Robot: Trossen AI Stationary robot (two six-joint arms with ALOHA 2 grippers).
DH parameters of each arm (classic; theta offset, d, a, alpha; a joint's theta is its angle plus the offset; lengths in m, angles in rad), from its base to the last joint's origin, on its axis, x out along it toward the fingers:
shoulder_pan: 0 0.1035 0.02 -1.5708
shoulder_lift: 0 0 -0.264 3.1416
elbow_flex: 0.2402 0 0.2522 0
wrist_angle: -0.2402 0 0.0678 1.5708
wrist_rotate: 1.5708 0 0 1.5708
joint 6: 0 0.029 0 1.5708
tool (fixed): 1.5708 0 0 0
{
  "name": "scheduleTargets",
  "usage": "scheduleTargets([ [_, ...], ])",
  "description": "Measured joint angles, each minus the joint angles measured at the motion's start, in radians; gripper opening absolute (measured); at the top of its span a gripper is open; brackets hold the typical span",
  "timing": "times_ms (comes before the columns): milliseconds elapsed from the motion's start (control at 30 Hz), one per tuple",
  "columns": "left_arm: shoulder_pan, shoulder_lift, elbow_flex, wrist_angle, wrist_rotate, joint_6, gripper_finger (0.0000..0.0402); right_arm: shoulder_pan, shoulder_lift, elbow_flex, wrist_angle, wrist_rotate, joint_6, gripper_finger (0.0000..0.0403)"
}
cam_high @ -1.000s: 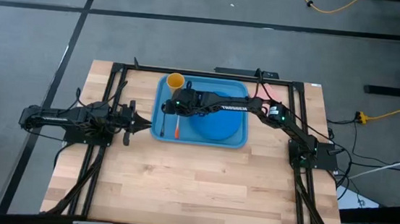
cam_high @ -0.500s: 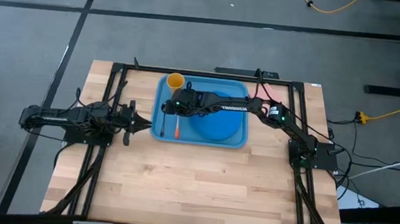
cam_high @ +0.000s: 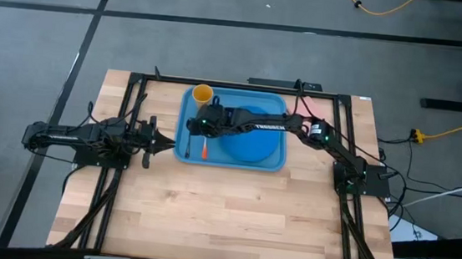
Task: Pick and place plate/cup/fork/spoon on tray
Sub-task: Return to Home Position
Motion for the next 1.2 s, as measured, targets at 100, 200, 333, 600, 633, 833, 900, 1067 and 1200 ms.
scheduleTargets([
  [100,0.000,0.000,0.000,0.000,0.000,0.000,0.0055,0.011,0.001,0.025,0.021,-0.025,-0.005,0.0100],
  [200,0.000,0.000,0.000,0.000,0.000,0.000,0.0055,0.026,0.001,0.051,0.057,-0.068,-0.087,0.0100],
  [333,0.000,0.000,0.000,0.000,0.000,0.000,0.0055,0.056,0.000,0.100,0.077,-0.077,-0.289,0.0100],
  [600,0.000,0.000,0.000,0.000,0.000,0.000,0.0055,0.189,-0.050,0.238,0.094,-0.033,-0.762,0.0100],
  [633,0.000,0.000,0.000,0.000,0.000,0.000,0.0055,0.207,-0.065,0.240,0.098,-0.013,-0.798,0.0100],
  [833,0.000,0.000,0.000,0.000,0.000,0.000,0.0055,0.272,-0.143,0.238,0.062,0.080,-0.907,0.0100],
  [900,0.000,0.000,0.000,0.000,0.000,0.000,0.0055,0.282,-0.154,0.237,0.077,0.067,-0.931,0.0100],
  [1067,0.000,0.000,0.000,0.000,0.000,0.000,0.0055,0.291,-0.168,0.237,0.067,0.049,-0.943,0.0100],
  [1200,0.000,0.000,0.000,0.000,0.000,0.000,0.0055,0.286,-0.168,0.236,0.040,0.001,-0.943,0.0100],
])
